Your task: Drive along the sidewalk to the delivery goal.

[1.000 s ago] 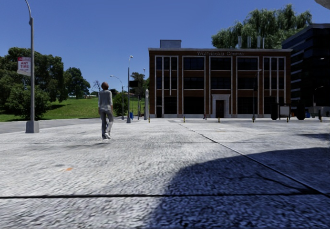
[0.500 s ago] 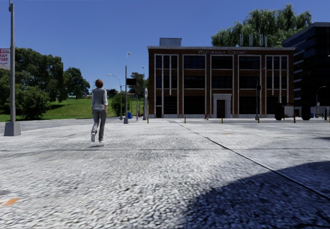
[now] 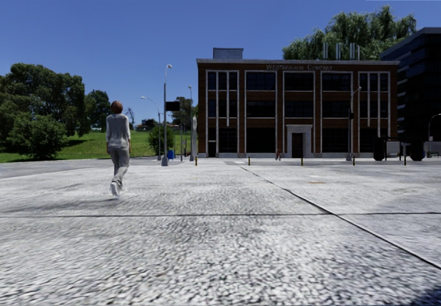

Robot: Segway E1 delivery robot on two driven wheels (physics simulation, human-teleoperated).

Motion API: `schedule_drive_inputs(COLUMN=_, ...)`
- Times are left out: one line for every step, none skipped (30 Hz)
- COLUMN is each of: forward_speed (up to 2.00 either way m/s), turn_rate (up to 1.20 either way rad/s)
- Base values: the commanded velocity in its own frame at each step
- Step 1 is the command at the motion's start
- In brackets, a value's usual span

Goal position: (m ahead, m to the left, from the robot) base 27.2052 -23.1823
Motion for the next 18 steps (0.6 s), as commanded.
schedule_drive_inputs(forward_speed=2.0, turn_rate=0.0)
schedule_drive_inputs(forward_speed=2.0, turn_rate=0.0)
schedule_drive_inputs(forward_speed=2.0, turn_rate=0.0)
schedule_drive_inputs(forward_speed=2.0, turn_rate=0.0)
schedule_drive_inputs(forward_speed=2.0, turn_rate=0.0)
schedule_drive_inputs(forward_speed=2.0, turn_rate=0.0)
schedule_drive_inputs(forward_speed=2.0, turn_rate=0.0)
schedule_drive_inputs(forward_speed=2.0, turn_rate=0.0)
schedule_drive_inputs(forward_speed=2.0, turn_rate=0.0)
schedule_drive_inputs(forward_speed=2.0, turn_rate=0.0)
schedule_drive_inputs(forward_speed=2.0, turn_rate=0.0)
schedule_drive_inputs(forward_speed=2.0, turn_rate=0.0)
schedule_drive_inputs(forward_speed=2.0, turn_rate=0.0)
schedule_drive_inputs(forward_speed=2.0, turn_rate=0.0)
schedule_drive_inputs(forward_speed=2.0, turn_rate=0.0)
schedule_drive_inputs(forward_speed=2.0, turn_rate=0.0)
schedule_drive_inputs(forward_speed=2.0, turn_rate=0.0)
schedule_drive_inputs(forward_speed=2.0, turn_rate=0.0)
